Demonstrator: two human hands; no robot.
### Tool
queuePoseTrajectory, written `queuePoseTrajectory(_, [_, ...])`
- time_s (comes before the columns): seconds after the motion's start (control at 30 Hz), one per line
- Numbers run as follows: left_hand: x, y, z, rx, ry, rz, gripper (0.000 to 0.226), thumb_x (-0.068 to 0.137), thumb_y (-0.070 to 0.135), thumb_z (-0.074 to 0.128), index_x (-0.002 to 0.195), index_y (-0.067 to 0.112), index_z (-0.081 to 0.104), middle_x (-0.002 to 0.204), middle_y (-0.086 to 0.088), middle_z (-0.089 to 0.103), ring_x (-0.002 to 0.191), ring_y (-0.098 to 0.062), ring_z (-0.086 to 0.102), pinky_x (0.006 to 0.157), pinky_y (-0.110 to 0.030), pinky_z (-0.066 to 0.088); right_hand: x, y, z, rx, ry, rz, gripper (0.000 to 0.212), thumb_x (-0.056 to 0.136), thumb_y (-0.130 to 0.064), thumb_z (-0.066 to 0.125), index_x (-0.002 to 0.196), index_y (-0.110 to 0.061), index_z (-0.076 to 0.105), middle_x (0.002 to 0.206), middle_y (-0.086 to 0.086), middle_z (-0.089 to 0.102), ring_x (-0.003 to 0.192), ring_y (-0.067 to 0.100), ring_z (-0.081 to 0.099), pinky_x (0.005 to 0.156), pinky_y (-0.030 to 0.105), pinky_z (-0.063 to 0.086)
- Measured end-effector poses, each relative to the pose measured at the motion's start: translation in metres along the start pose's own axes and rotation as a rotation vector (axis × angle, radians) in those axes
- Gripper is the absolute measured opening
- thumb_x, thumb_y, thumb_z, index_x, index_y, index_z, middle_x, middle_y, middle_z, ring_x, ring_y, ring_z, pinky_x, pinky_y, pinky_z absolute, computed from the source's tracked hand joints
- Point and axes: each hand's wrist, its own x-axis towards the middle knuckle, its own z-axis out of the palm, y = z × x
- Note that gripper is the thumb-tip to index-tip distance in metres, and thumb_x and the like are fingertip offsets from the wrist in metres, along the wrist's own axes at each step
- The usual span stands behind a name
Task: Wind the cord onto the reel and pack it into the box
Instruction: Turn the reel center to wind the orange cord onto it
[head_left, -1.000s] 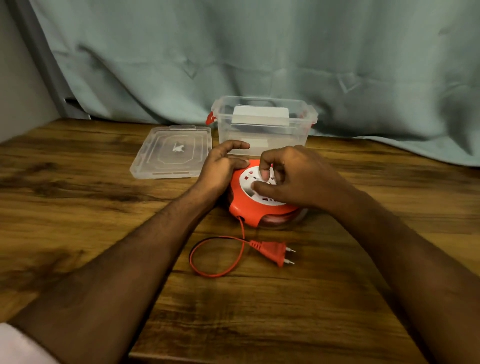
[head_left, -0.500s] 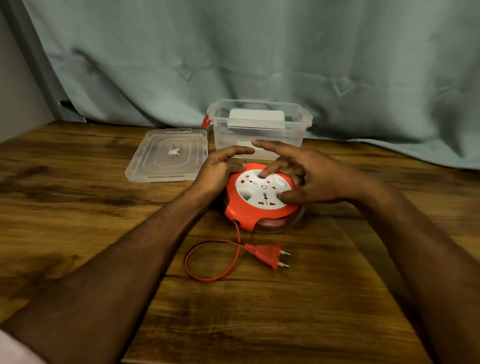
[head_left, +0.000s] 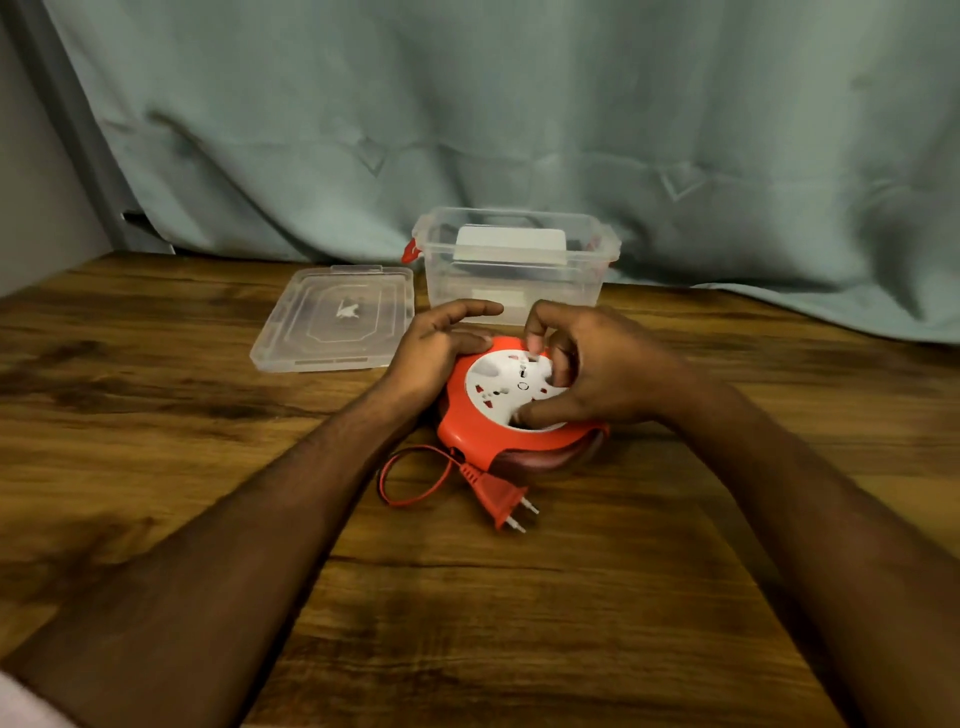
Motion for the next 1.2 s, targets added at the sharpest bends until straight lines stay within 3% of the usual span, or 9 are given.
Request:
queuePoseTrajectory(0.13, [0.001,-0.001,-0.001,-0.013,0.014,-0.002,0.041,0.085,-0.009,0.056,0.120,0.007,0.069,0.106,-0.028,0.074,0.098,-0.046,0.070,0.091,-0.055,0.055,0.000,-0.010,0.008,-0.132,0.079,-0.017,0.060,0.060,-0.072,0.078,0.095,-0.032,0.051,0.073,-0.012,0.057,0.069,0.005,0.052,0.058,0.028,0.035])
queuePoseTrajectory(0.3, [0.000,-0.001,-0.001,-0.018,0.030,-0.013,0.040,0.085,-0.009,0.056,0.120,0.006,0.069,0.106,-0.029,0.073,0.102,-0.050,0.068,0.091,-0.057,0.055,0.000,-0.020,0.017,-0.179,0.179,-0.023,0.048,0.071,-0.070,0.075,0.087,-0.029,0.057,0.070,-0.017,0.048,0.076,0.011,0.048,0.060,0.030,0.027])
queuePoseTrajectory(0.6, [-0.001,0.003,0.000,-0.012,0.025,-0.026,0.040,0.086,-0.008,0.055,0.121,0.004,0.067,0.107,-0.031,0.072,0.088,-0.040,0.070,0.079,-0.044,0.058,0.006,-0.030,0.023,-0.128,0.139,0.115,0.044,0.076,-0.069,0.071,0.076,-0.027,0.059,0.077,-0.012,0.054,0.086,0.015,0.056,0.065,0.031,0.033])
queuePoseTrajectory(0.77, [0.002,-0.002,0.000,-0.021,0.036,-0.034,0.040,0.083,-0.006,0.056,0.119,0.006,0.069,0.106,-0.026,0.074,0.100,-0.049,0.070,0.089,-0.055,0.056,0.003,-0.013,0.009,-0.067,0.197,-0.049,0.039,0.074,-0.063,0.078,0.086,-0.030,0.063,0.069,-0.013,0.060,0.068,0.005,0.055,0.058,0.028,0.040])
queuePoseTrajectory(0.87, [0.001,-0.001,0.000,-0.028,0.033,-0.039,0.044,0.074,0.004,0.060,0.116,0.009,0.070,0.106,-0.025,0.075,0.102,-0.050,0.069,0.091,-0.059,0.055,0.002,0.003,0.002,0.063,0.092,-0.132,0.028,0.079,-0.044,0.084,0.098,-0.034,0.066,0.073,-0.018,0.063,0.062,0.008,0.054,0.057,0.034,0.046])
queuePoseTrajectory(0.93, [0.001,-0.001,0.001,-0.019,0.031,-0.031,0.045,0.072,0.004,0.061,0.116,0.008,0.070,0.108,-0.027,0.074,0.103,-0.051,0.068,0.092,-0.059,0.054,0.004,0.012,0.000,0.165,-0.013,-0.136,0.034,0.080,-0.034,0.085,0.108,-0.036,0.066,0.093,-0.022,0.070,0.070,0.017,0.060,0.061,0.043,0.052])
queuePoseTrajectory(1.03, [0.001,-0.001,0.000,0.007,0.035,-0.018,0.039,0.083,-0.005,0.056,0.118,0.007,0.069,0.107,-0.025,0.075,0.102,-0.049,0.069,0.092,-0.058,0.055,0.007,0.022,-0.005,0.235,-0.110,-0.105,0.056,0.077,-0.020,0.086,0.124,-0.038,0.060,0.116,-0.013,0.070,0.095,0.012,0.068,0.070,0.036,0.061])
queuePoseTrajectory(1.13, [0.000,-0.001,-0.001,0.013,0.037,-0.027,0.038,0.085,-0.005,0.055,0.119,0.008,0.068,0.106,-0.020,0.076,0.099,-0.043,0.072,0.093,-0.058,0.056,0.009,0.027,-0.005,0.242,-0.145,-0.105,0.068,0.077,-0.013,0.086,0.131,-0.038,0.055,0.121,-0.015,0.070,0.109,0.009,0.068,0.080,0.036,0.064])
queuePoseTrajectory(1.2, [-0.001,0.001,-0.001,0.000,0.037,-0.033,0.040,0.080,0.001,0.059,0.117,0.010,0.069,0.106,-0.020,0.076,0.100,-0.043,0.072,0.094,-0.058,0.056,0.010,0.028,-0.005,0.251,-0.135,-0.109,0.071,0.075,-0.010,0.087,0.130,-0.038,0.053,0.119,-0.014,0.072,0.100,0.003,0.069,0.071,0.026,0.060])
